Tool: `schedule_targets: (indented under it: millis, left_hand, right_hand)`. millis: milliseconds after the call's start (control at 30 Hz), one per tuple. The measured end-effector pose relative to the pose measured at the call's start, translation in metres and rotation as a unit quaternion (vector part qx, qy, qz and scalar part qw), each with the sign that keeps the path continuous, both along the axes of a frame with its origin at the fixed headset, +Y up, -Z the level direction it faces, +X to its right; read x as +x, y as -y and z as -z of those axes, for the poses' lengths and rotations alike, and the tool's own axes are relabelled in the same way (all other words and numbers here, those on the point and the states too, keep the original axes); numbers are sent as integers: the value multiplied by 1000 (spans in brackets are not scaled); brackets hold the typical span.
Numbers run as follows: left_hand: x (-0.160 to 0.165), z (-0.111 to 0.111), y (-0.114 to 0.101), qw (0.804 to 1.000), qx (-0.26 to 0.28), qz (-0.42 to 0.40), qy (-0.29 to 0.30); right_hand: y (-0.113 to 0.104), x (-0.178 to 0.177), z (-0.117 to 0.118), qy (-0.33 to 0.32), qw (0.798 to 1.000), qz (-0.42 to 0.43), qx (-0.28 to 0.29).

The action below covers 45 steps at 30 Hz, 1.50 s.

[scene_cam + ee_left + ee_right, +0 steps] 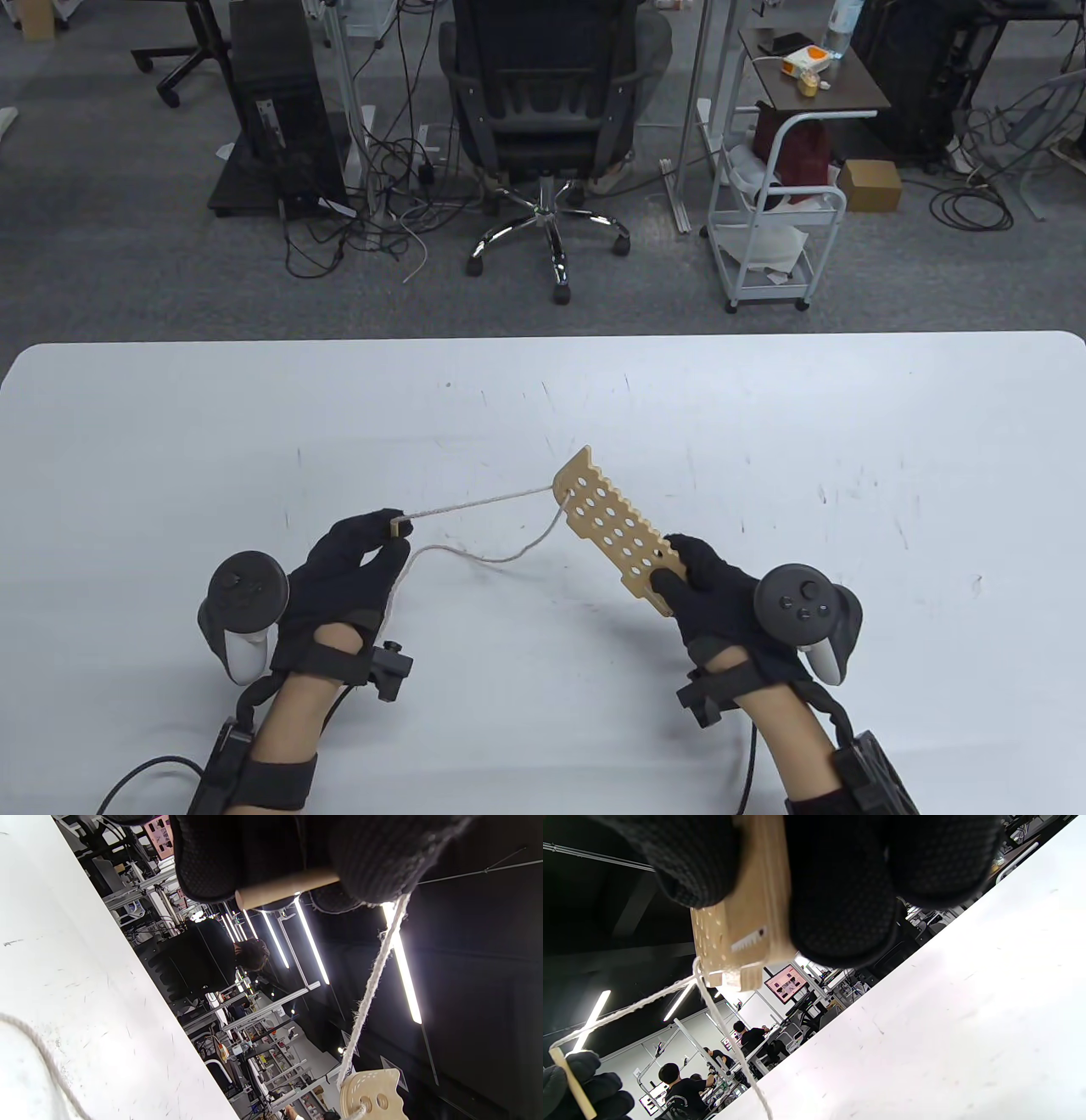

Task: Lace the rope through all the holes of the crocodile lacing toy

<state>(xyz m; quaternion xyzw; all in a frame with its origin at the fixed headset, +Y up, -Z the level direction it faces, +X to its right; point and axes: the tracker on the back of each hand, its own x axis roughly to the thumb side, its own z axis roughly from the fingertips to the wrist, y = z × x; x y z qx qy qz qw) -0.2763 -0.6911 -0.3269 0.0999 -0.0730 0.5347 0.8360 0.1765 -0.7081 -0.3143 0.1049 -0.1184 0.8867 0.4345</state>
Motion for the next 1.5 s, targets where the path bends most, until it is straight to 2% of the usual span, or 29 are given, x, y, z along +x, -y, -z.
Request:
schedule_targets:
  millis: [1500]
  left_hand:
    - [-46, -5, -11, 993, 34, -70, -85]
  right_hand:
    - [4, 37, 13, 71, 997, 0, -25]
